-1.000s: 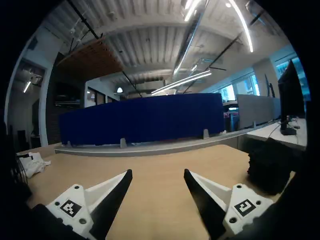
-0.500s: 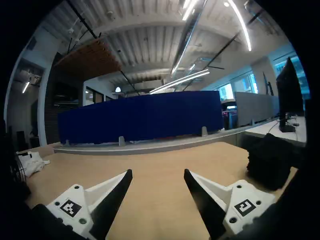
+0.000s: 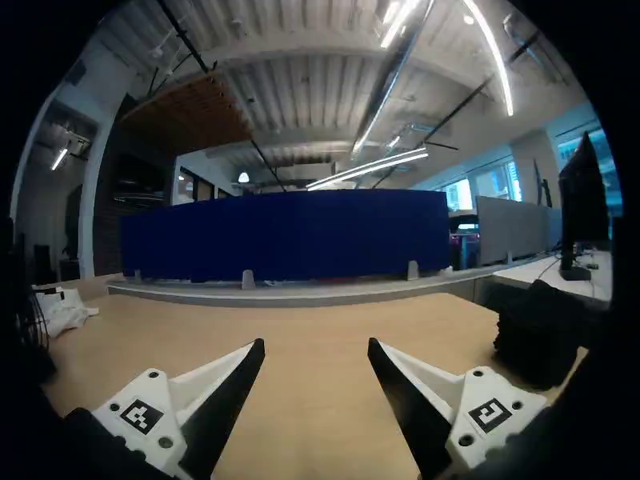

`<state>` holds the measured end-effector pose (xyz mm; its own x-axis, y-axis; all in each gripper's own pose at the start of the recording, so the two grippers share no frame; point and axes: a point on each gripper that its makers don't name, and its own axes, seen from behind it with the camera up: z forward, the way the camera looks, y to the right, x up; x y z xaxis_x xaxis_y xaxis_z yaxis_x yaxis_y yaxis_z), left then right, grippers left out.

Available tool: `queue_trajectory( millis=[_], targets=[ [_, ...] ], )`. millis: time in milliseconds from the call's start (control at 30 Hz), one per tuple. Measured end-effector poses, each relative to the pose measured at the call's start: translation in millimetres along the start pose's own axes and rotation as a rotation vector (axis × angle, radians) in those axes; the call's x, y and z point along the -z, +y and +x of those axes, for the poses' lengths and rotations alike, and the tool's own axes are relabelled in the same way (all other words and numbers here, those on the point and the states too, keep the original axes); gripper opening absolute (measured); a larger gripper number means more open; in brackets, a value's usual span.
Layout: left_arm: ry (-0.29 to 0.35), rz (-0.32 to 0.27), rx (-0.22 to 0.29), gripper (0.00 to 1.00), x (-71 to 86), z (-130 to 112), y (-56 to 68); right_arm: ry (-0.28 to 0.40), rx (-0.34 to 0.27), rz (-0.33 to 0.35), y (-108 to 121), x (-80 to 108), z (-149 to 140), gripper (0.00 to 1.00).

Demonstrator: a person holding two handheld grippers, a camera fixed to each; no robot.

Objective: Fold towel

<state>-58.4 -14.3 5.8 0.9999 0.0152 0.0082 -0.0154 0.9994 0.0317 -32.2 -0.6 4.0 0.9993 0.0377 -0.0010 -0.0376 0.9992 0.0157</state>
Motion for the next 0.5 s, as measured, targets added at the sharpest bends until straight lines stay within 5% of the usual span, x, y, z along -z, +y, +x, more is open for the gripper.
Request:
queue_trajectory(
  millis=[500],
  targets=[
    [0.0, 0.0, 0.0, 0.95, -0.5, -0.3, 0.2, 0.003, 0.038, -0.001, -6.0, -0.5, 0.4, 1.0]
  ],
)
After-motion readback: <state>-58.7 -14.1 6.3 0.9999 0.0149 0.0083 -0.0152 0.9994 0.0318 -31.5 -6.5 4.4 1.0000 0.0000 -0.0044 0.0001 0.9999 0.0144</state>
